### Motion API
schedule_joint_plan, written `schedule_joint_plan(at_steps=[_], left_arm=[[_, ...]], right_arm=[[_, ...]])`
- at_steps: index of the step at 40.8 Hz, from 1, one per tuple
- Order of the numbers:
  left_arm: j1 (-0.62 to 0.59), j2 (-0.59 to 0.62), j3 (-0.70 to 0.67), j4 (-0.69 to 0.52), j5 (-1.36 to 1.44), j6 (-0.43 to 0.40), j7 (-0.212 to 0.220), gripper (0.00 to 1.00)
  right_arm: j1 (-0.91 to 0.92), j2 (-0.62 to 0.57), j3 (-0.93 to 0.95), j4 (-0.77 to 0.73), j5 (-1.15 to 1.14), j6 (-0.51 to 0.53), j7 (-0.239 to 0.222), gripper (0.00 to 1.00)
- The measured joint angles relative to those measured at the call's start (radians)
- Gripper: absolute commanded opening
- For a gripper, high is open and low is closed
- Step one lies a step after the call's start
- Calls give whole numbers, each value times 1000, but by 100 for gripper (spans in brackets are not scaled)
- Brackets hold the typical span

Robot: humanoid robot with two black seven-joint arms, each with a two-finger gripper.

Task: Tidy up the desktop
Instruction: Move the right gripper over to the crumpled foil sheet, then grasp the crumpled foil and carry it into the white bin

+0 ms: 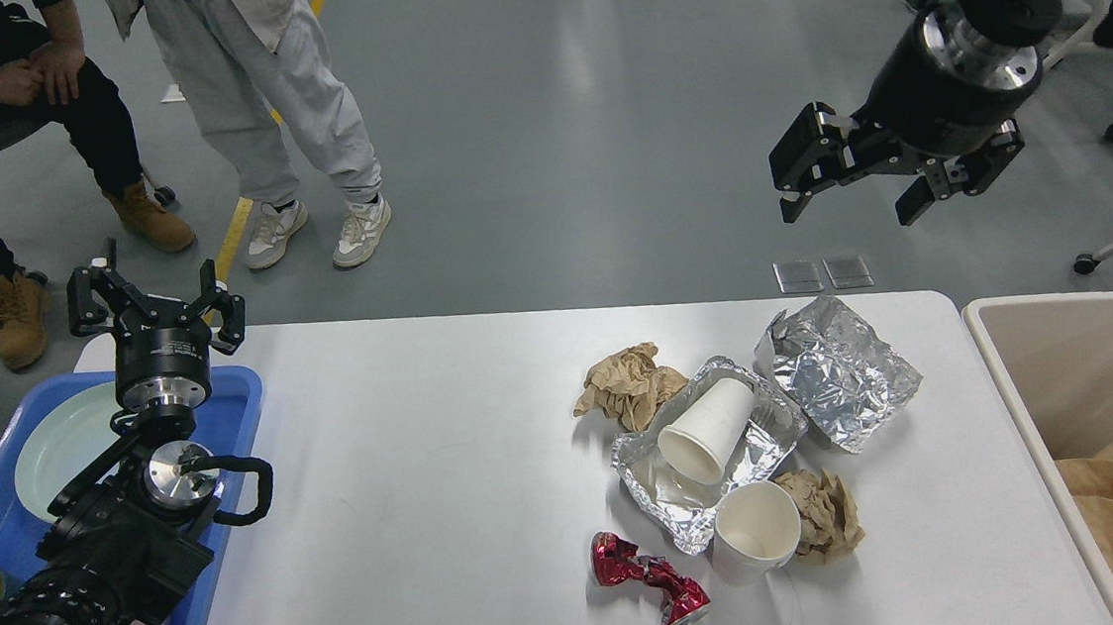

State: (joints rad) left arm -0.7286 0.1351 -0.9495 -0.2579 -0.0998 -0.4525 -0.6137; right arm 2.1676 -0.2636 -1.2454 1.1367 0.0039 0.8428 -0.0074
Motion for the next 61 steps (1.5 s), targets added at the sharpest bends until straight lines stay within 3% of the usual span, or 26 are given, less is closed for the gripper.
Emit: schedule_joint_plan(at_steps=[5,11,20,31,39,45,49,51,53,54,61], left_arm=[[0,0,0,0,0,0,0,96],[0,0,0,0,0,0,-1,97],[0,0,0,0,0,0,0,97],[0,0,0,0,0,0,0,96],[0,0,0,0,0,0,0,96],[0,0,0,0,0,0,0,96],[0,0,0,0,0,0,0,96],[0,0,0,0,0,0,0,96],[0,0,0,0,0,0,0,97],[0,0,0,0,0,0,0,96],[0,0,0,0,0,0,0,97]], right_arm=[[-217,-38,16,-78,1,-94,-3,100],[-539,-71,84,-210,4,-310,-4,100],[-798,-81,212,-317,4,-526,-5,100],[-995,-52,260,-487,4,-597,-6,97],[-1053,-27,278,-535,4,-614,-6,75],[-1072,-24,302,-539,4,-651,-7,37],[-1080,-18,305,-539,4,-657,-14,23],[-1084,-18,305,-538,10,-660,-23,21],[-1090,-17,306,-538,32,-661,-31,4],[-1092,-17,306,-538,45,-663,-32,0],[-1100,-18,307,-537,127,-665,-34,0]])
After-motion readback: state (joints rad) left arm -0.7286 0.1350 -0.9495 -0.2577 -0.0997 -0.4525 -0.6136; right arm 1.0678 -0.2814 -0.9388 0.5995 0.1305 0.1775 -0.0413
